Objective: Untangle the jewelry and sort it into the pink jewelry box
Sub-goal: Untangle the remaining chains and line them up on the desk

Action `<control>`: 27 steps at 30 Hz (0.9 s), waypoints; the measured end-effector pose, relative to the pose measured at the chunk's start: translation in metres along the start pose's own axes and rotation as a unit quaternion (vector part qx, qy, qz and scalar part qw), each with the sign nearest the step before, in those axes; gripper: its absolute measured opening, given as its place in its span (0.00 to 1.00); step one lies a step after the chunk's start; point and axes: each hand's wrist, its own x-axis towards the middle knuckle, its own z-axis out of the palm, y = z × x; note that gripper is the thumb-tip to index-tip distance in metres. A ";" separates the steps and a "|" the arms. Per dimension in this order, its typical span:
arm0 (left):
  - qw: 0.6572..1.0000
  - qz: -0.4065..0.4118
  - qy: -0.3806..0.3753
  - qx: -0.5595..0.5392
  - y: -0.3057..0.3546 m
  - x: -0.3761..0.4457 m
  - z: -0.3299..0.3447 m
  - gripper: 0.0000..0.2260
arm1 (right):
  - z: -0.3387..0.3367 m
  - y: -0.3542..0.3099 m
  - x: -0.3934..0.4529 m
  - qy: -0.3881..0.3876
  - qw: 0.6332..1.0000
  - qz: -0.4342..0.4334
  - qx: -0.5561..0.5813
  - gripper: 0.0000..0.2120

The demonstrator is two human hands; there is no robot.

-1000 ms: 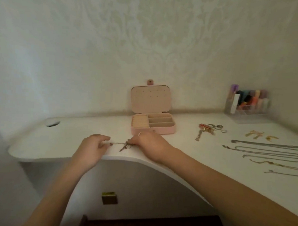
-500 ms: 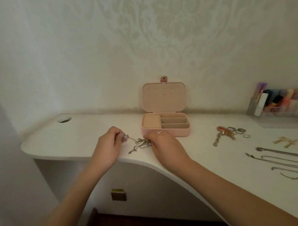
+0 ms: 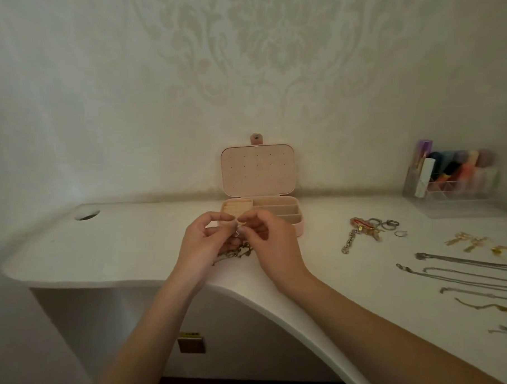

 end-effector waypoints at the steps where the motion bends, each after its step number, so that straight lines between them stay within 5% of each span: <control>1: 1.000 -0.006 0.003 -0.013 0.000 0.000 -0.002 0.04 | 0.000 0.000 0.000 -0.001 1.000 -0.004 -0.004 0.07; 23: 0.996 0.005 -0.088 0.000 -0.006 -0.001 -0.007 0.10 | -0.001 0.009 0.003 -0.016 0.976 -0.087 -0.199 0.05; 27: 0.994 0.017 -0.099 0.029 -0.005 -0.003 -0.005 0.08 | -0.005 -0.002 0.008 0.008 0.987 -0.060 -0.147 0.06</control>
